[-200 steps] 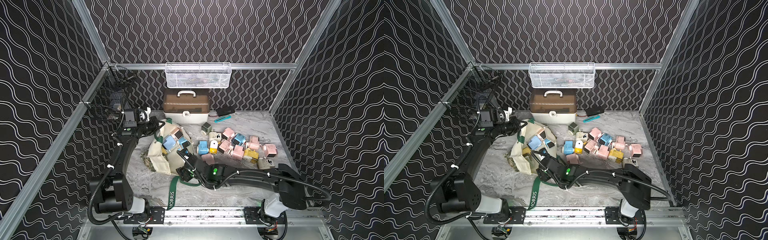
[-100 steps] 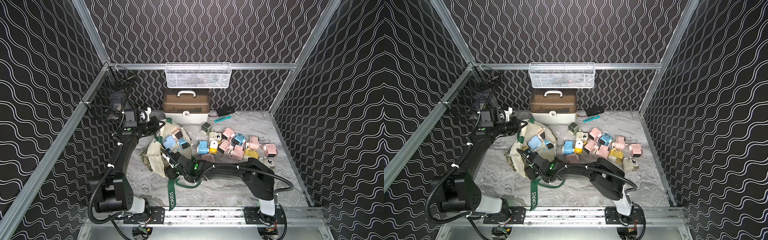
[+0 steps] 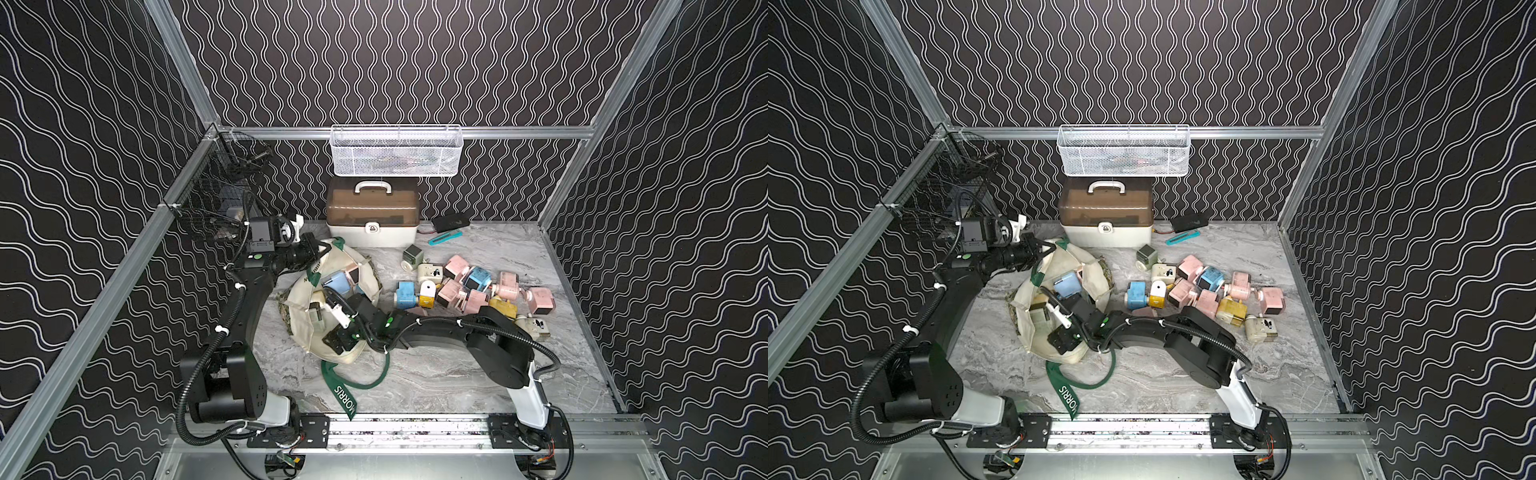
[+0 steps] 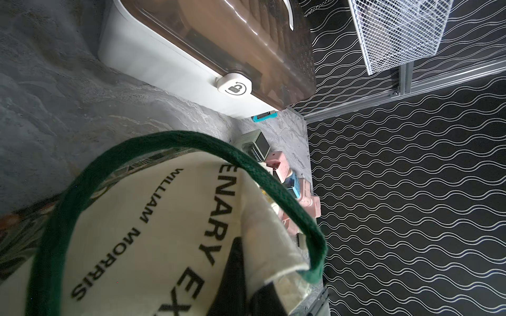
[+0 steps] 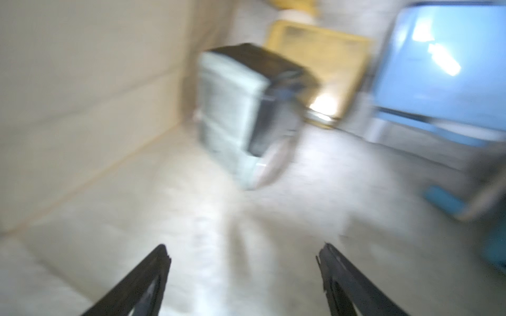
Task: Take out the pencil sharpeners from the tote bags
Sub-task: Adjust the canvas bag at the center of the board, then pick up the pencil sharpener from the canvas bag.
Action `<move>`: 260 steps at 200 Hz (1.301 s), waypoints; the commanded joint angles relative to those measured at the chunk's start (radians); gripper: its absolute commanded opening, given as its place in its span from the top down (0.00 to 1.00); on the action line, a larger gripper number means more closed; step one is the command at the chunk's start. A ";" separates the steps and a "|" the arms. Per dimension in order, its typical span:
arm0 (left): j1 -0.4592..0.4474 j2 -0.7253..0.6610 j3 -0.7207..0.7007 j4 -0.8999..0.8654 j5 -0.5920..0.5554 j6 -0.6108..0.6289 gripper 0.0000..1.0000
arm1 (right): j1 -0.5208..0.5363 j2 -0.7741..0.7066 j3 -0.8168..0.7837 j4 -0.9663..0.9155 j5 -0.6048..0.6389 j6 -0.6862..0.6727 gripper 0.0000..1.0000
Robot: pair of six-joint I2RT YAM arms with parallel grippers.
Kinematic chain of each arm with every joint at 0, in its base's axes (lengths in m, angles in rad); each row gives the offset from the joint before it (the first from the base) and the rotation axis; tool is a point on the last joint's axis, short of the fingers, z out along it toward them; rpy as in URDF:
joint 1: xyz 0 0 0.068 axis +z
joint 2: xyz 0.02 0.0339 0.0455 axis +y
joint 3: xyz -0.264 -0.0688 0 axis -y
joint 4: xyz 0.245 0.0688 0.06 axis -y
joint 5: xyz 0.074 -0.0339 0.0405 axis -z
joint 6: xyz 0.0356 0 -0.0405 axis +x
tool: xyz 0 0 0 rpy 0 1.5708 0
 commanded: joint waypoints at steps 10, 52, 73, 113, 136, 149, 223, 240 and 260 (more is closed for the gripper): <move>-0.003 -0.018 0.002 0.043 0.018 0.014 1.00 | -0.034 0.007 -0.014 0.121 0.030 0.078 0.09; -0.003 -0.024 -0.005 0.055 0.018 0.003 1.00 | -0.011 0.075 0.026 0.177 0.001 0.056 0.02; -0.005 -0.021 -0.005 0.056 0.022 0.000 1.00 | -0.011 0.107 0.049 0.215 -0.010 0.079 0.00; -0.005 -0.023 -0.011 0.063 0.023 -0.003 1.00 | -0.011 0.178 0.115 0.271 -0.058 0.113 0.00; -0.005 -0.021 -0.010 0.060 0.025 -0.002 1.00 | -0.012 0.238 0.205 0.223 -0.003 0.136 0.00; -0.006 -0.023 -0.012 0.064 0.024 -0.004 1.00 | -0.011 0.264 0.252 0.184 0.050 0.152 0.00; -0.004 -0.022 -0.010 0.064 0.028 -0.006 1.00 | -0.037 0.194 0.175 0.114 0.355 0.133 0.10; -0.005 -0.022 -0.008 0.064 0.030 -0.007 1.00 | -0.054 0.141 0.099 0.156 0.314 0.113 0.10; -0.006 -0.026 -0.013 0.070 0.027 -0.011 1.00 | -0.066 0.099 0.040 0.211 0.208 0.081 0.07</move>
